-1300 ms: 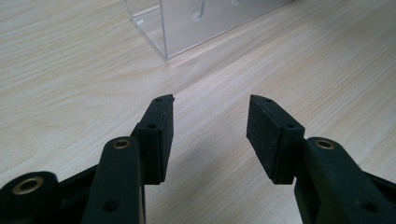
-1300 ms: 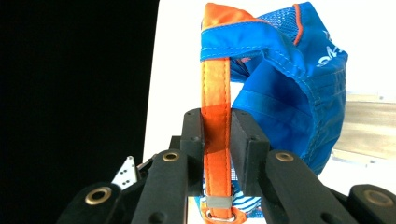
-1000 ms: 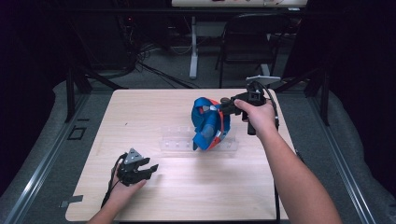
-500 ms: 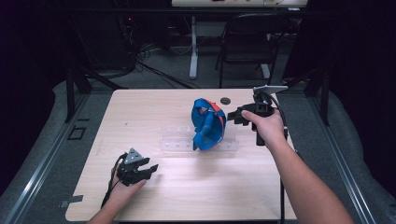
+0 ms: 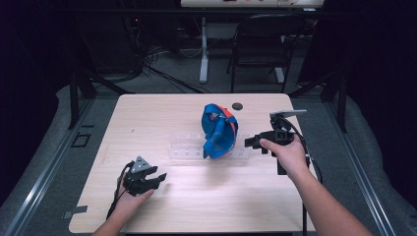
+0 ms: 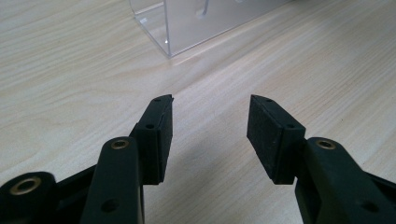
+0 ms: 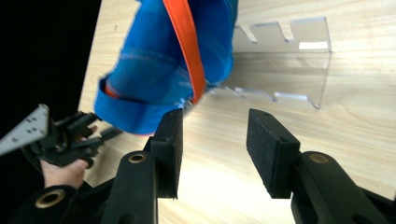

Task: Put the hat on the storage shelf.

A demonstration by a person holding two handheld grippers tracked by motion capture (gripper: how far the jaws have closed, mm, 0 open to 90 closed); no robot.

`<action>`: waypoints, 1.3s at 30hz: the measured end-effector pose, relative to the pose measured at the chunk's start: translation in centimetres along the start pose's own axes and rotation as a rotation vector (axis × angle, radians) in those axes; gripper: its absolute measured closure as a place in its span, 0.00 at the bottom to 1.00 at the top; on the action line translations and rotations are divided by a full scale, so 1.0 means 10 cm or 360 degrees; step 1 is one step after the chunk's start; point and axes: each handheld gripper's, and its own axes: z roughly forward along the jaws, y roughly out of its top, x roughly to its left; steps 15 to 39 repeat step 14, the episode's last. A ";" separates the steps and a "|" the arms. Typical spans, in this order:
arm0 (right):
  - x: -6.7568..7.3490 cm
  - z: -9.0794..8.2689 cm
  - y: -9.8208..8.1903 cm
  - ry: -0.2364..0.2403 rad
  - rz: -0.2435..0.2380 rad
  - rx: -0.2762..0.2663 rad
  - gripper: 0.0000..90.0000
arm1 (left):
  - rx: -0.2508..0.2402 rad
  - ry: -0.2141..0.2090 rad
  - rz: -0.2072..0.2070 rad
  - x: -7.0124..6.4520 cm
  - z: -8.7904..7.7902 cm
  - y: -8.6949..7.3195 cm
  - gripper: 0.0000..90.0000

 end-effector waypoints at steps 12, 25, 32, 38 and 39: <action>-0.23 -0.01 -0.33 -0.0028 -0.0033 -0.0020 0.61 | -0.0019 0.0005 -0.0018 0.00 0.00 0.01 0.56; -0.25 0.00 -0.38 -0.0043 -0.0055 -0.0022 0.60 | -0.0020 0.0002 -0.0016 -0.01 0.01 0.01 0.56; -0.25 0.00 -0.38 -0.0043 -0.0055 -0.0022 0.60 | -0.0020 0.0002 -0.0016 -0.01 0.01 0.01 0.56; -0.25 0.00 -0.38 -0.0043 -0.0055 -0.0022 0.60 | -0.0020 0.0002 -0.0016 -0.01 0.01 0.01 0.56; -0.25 0.00 -0.38 -0.0043 -0.0055 -0.0022 0.60 | -0.0020 0.0002 -0.0016 -0.01 0.01 0.01 0.56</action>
